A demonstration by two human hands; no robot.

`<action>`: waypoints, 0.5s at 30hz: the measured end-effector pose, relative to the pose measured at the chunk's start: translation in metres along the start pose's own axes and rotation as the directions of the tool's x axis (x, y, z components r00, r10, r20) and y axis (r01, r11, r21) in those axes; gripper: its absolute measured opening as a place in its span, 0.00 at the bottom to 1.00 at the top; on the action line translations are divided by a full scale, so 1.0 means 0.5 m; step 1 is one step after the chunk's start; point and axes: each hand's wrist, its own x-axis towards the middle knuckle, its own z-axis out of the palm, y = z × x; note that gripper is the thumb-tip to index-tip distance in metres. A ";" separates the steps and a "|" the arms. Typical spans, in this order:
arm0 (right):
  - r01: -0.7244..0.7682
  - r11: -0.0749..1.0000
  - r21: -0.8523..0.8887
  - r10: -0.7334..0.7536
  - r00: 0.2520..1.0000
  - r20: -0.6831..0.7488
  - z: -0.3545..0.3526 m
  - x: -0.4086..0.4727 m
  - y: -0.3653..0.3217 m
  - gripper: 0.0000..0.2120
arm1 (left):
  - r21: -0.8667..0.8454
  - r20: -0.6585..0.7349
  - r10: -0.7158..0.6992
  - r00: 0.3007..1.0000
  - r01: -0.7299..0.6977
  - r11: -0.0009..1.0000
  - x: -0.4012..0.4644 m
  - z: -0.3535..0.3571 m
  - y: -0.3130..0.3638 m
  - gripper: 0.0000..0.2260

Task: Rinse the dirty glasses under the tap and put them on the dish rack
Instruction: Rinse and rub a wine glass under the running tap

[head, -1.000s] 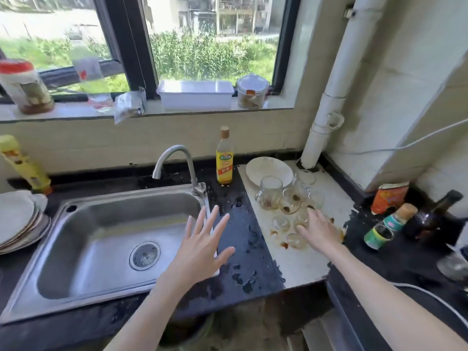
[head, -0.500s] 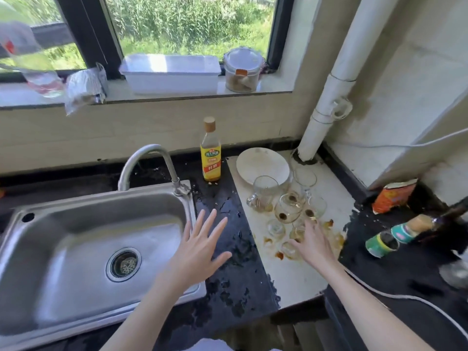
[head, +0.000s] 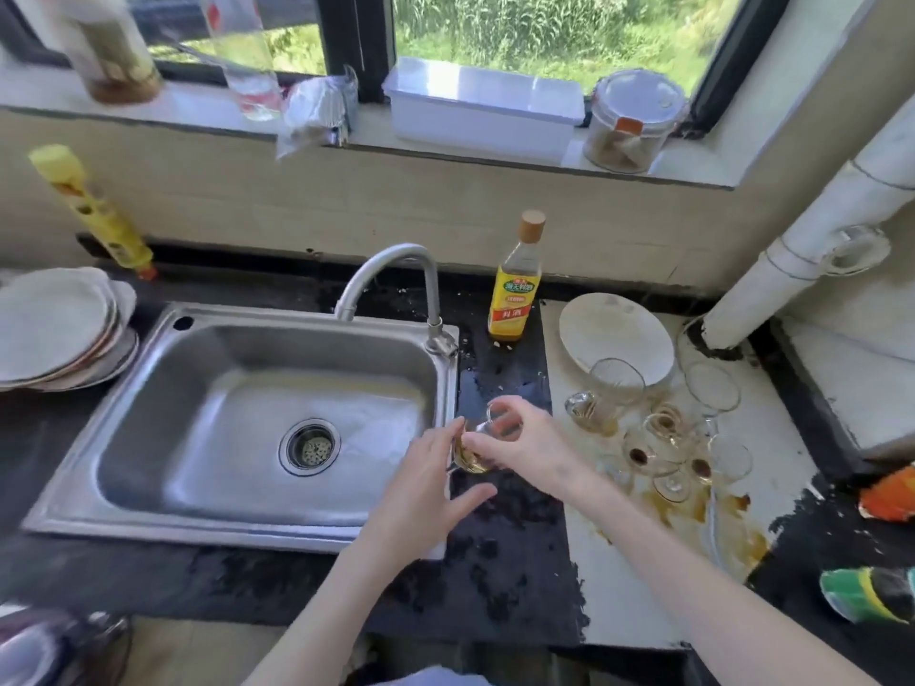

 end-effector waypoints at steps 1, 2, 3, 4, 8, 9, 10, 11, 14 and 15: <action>0.013 1.000 0.006 -0.014 1.000 0.022 0.017 0.014 -0.023 0.27 | -0.046 -0.050 -0.032 0.998 0.029 0.999 0.000 -0.015 -0.012 0.35; 0.025 1.000 0.018 -0.026 0.999 0.045 0.035 0.027 -0.043 0.25 | -0.098 -0.083 -0.061 0.995 0.052 0.994 -0.001 -0.031 -0.026 0.34; 0.038 0.999 0.031 -0.040 0.997 0.067 0.055 0.037 -0.064 0.24 | -0.155 -0.105 -0.083 0.991 0.066 0.986 -0.002 -0.048 -0.040 0.33; 0.046 0.998 0.037 -0.050 0.995 0.090 0.077 0.047 -0.082 0.23 | -0.209 -0.118 -0.096 0.988 0.070 0.975 -0.002 -0.066 -0.056 0.31; 0.053 0.997 0.048 -0.060 0.985 0.163 0.161 0.094 -0.135 0.30 | -0.314 -0.139 -0.108 0.984 0.060 0.948 0.000 -0.133 -0.142 0.26; 0.036 0.997 0.069 -0.049 0.980 0.191 0.178 0.109 -0.144 0.32 | -0.335 -0.123 -0.130 0.984 0.082 0.939 0.002 -0.150 -0.168 0.26; 0.019 0.996 0.091 -0.039 0.975 0.217 0.193 0.125 -0.153 0.34 | -0.350 -0.097 -0.160 0.982 0.117 0.929 0.006 -0.167 -0.195 0.26; 0.006 0.996 0.091 -0.026 0.973 0.228 0.207 0.145 -0.158 0.34 | -0.362 -0.077 -0.184 0.980 0.145 0.921 0.012 -0.184 -0.222 0.27; -0.028 0.999 0.040 0.025 0.997 0.077 0.229 0.217 -0.159 0.29 | -0.377 -0.032 -0.254 0.967 0.224 0.899 0.041 -0.223 -0.303 0.27; -0.039 0.999 0.024 0.040 0.998 -0.050 0.229 0.244 -0.151 0.25 | -0.388 -0.029 -0.273 0.961 0.241 0.890 0.053 -0.232 -0.324 0.27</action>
